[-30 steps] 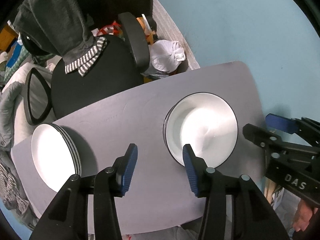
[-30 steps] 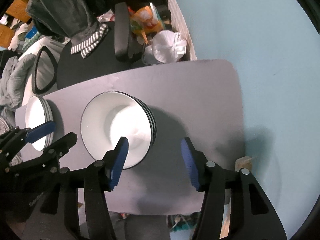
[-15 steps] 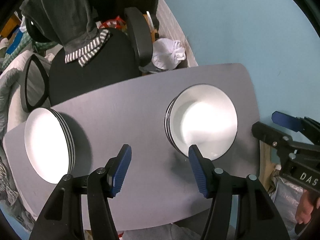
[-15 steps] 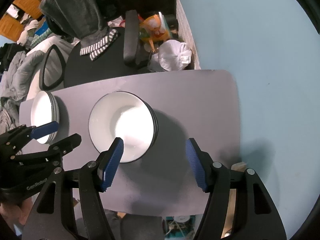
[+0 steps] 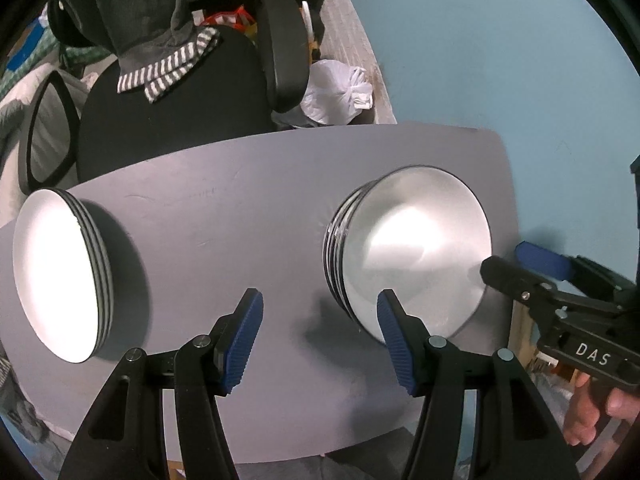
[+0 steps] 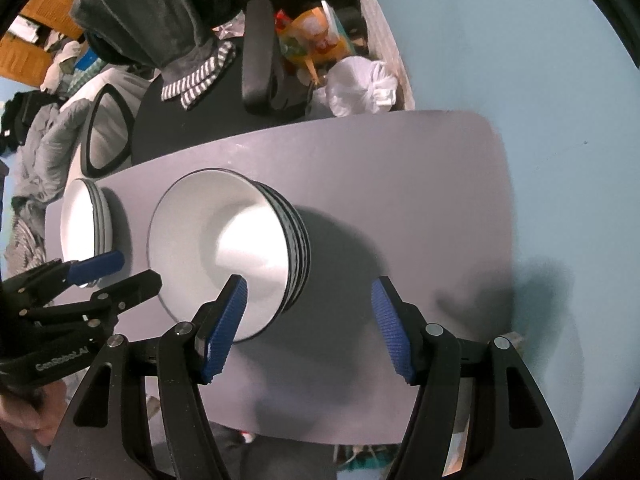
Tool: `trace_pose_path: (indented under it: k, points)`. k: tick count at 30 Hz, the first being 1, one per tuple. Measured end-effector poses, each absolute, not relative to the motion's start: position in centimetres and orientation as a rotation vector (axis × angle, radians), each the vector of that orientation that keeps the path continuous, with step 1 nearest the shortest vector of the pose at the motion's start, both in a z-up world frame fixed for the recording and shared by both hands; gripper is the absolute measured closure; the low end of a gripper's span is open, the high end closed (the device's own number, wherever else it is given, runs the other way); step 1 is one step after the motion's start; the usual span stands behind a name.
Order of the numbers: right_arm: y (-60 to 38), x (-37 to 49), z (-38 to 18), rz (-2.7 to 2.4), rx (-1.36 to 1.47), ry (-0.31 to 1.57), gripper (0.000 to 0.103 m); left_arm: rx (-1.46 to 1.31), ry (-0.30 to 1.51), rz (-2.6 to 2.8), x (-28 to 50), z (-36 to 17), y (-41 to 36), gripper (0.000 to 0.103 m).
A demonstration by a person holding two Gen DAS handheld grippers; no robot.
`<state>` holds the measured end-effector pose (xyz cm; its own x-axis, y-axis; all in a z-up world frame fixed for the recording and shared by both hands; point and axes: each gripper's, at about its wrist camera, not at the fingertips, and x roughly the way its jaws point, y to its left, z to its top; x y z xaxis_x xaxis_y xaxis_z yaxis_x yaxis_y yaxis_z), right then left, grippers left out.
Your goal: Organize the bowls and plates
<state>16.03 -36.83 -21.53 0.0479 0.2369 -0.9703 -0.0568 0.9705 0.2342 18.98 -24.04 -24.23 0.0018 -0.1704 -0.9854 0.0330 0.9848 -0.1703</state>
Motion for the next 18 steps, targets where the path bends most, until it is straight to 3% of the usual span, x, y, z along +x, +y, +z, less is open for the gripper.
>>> trace_pose_path:
  k: [18]
  points:
    - [-36.7,18.7,-26.0,0.303,0.237,1.573,0.039,-0.226,1.628,-0.123,20.7,-28.7,-23.7,0.042]
